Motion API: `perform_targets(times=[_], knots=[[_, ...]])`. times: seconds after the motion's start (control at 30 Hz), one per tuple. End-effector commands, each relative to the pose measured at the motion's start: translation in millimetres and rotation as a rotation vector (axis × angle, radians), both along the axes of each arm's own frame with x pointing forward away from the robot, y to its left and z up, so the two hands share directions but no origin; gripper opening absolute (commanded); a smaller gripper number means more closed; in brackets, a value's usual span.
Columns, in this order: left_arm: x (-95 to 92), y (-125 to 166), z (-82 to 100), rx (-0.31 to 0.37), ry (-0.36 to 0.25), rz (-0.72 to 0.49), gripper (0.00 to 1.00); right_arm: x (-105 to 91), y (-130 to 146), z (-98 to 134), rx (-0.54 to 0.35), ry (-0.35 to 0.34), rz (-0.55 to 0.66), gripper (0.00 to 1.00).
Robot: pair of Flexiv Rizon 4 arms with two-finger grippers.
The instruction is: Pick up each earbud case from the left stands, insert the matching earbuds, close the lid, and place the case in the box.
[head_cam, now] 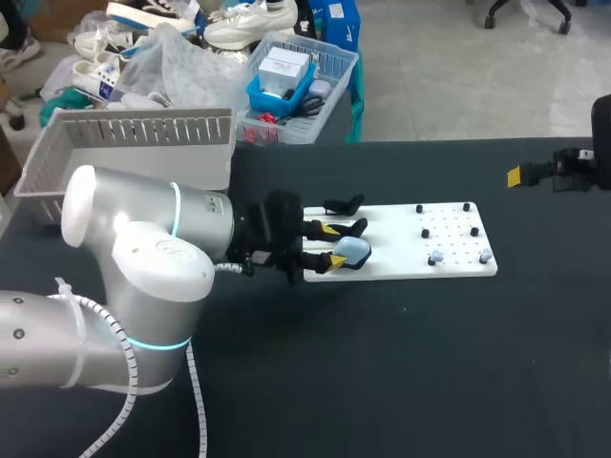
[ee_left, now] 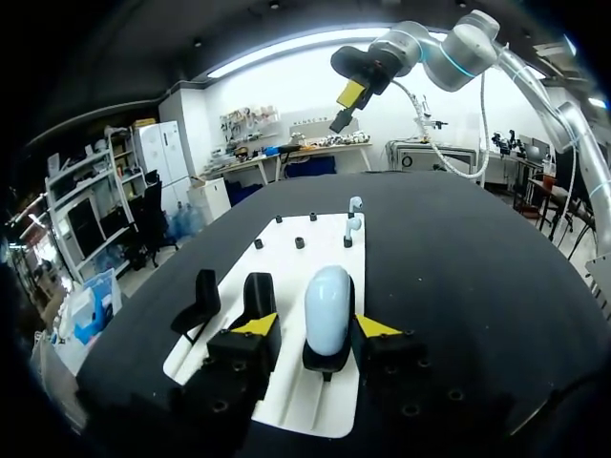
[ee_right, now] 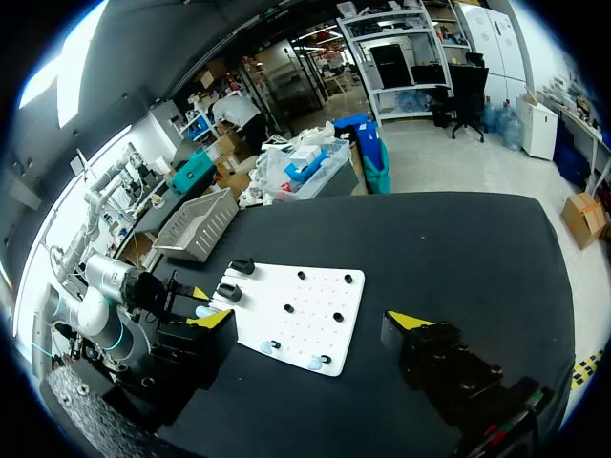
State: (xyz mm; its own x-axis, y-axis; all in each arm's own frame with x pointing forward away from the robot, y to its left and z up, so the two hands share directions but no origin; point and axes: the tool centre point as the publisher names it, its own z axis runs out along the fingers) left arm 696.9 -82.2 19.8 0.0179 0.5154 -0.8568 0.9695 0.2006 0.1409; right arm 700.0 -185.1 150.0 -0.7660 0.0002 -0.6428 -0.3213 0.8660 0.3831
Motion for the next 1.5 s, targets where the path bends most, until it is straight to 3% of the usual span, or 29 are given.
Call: perform_targets(times=[0.03,0.6,0.9,0.97,1.03,1.07,1.5], knots=[[3.9,-2,0.0,0.007,0.008,-0.006,0.48,0.0,0,0,0.0,0.0,0.0,1.0],[5.2,-6,-0.4,0.01,0.02,-0.019,0.45,0.0,0,0,0.0,0.0,0.0,1.0],[3.5,-5,2.7,0.005,0.025,-0.028,0.31,0.0,0,0,0.0,0.0,0.0,1.0],[3.2,-5,3.2,0.004,0.026,-0.03,0.17,0.0,0,0,0.0,0.0,0.0,1.0],[2.8,-5,4.7,0.002,0.028,-0.031,0.11,0.0,0,0,0.0,0.0,0.0,1.0],[2.6,-4,5.2,0.001,0.029,-0.031,0.0,0.0,0,0,0.0,0.0,0.0,1.0],[2.1,6,20.2,-0.034,0.047,-0.024,0.0,0.0,0,0,0.0,0.0,0.0,1.0]])
